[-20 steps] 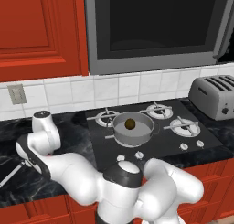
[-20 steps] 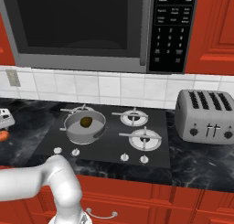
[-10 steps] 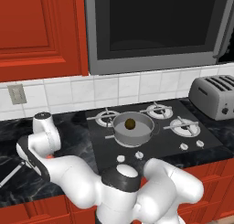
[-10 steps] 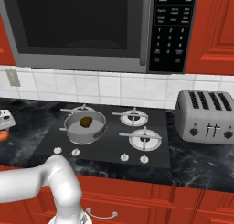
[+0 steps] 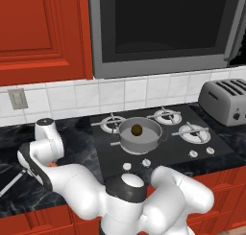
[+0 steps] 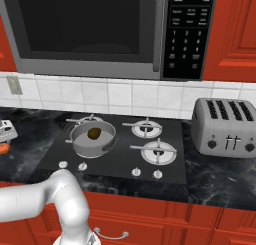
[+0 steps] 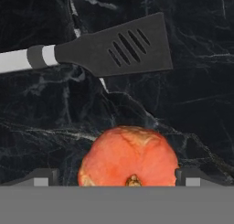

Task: Put the squash and avocado in the pot. Retrieve the spatula and lightly stir the vegetables in the pot.

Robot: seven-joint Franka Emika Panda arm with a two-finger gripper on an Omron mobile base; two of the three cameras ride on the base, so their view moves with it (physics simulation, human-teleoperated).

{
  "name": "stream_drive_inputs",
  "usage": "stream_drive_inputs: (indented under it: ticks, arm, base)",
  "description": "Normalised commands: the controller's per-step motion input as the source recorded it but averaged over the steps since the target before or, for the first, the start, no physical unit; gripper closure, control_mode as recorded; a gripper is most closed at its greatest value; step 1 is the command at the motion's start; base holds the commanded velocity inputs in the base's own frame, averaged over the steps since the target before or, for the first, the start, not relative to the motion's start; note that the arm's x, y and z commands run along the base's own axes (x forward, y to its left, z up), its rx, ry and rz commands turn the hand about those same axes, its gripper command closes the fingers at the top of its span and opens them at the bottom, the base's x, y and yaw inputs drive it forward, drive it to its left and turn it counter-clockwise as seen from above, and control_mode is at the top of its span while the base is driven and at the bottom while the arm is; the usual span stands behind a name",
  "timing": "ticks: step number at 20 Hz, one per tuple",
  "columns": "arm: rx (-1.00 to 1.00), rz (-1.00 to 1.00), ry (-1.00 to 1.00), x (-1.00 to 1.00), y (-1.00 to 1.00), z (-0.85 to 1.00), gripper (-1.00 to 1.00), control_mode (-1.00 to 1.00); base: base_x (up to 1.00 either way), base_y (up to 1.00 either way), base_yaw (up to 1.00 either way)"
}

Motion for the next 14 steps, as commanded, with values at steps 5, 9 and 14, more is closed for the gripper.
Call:
stream_drive_inputs:
  ticks: [5,9,14]
  arm:
    - [0.0,0.0,0.0,0.0,0.0,-0.06,-1.0,-1.0]
    - [0.0,0.0,0.0,0.0,-0.11,-0.09,-1.0,-1.0]
    - [0.0,-0.02,0.0,0.0,-0.1,-0.15,-1.0,-1.0]
  base:
    - [0.0,0.0,0.0]
    - [0.0,0.0,0.0]
    - [0.0,0.0,0.0]
